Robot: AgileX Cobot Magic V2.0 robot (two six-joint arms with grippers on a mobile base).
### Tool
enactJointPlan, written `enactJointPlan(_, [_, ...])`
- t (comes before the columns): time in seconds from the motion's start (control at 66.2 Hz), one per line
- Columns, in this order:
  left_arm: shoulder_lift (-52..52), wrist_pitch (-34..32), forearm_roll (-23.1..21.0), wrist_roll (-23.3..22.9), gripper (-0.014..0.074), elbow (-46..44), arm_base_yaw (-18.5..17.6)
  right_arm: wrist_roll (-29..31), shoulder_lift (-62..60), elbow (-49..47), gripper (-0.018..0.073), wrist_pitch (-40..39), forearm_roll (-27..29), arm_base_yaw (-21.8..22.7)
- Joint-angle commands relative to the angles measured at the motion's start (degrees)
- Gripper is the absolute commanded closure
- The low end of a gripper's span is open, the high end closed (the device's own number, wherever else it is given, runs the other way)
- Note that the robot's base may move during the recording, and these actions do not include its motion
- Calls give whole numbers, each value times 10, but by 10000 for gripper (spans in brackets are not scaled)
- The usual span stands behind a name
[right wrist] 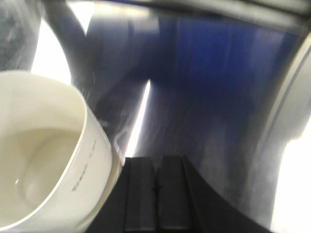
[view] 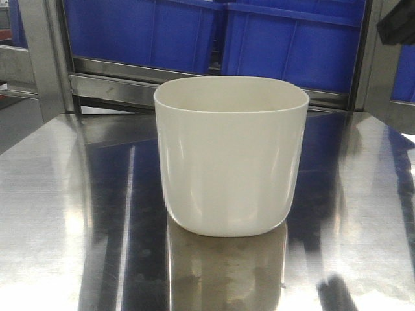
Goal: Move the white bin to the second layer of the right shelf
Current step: 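Lower the right gripper toward the rim of the white bin, then close the right gripper on the white bin's rim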
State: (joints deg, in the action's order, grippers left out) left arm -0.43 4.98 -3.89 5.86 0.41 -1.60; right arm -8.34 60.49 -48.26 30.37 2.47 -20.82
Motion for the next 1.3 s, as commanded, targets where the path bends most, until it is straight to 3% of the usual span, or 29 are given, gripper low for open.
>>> enactJointPlan(0.0, [-10, -50, -3, -1, 512, 21, -2, -39, 15, -54, 487, 37, 3, -1])
enactJointPlan(0.227, [-10, -50, -3, -1, 512, 21, -2, -102, 94, -163, 487, 214, 1, -32])
enactJointPlan(0.529, [-10, -50, -3, -1, 512, 21, -2, -147, 187, -268, 477, 269, -8, -80])
enactJointPlan(0.65, [-10, -50, -3, -1, 512, 21, -2, -151, 213, -297, 386, 291, -25, -91])
enactJointPlan(0.801, [-10, -50, -3, -1, 512, 21, -2, -181, 242, -337, 152, 311, -30, -96])
enactJointPlan(0.861, [-10, -50, -3, -1, 512, 21, -2, -188, 256, -351, 98, 318, -31, -99])
enactJointPlan(1.284, [-10, -50, -3, -1, 512, 21, -2, -198, 332, -386, 93, 351, -31, -124])
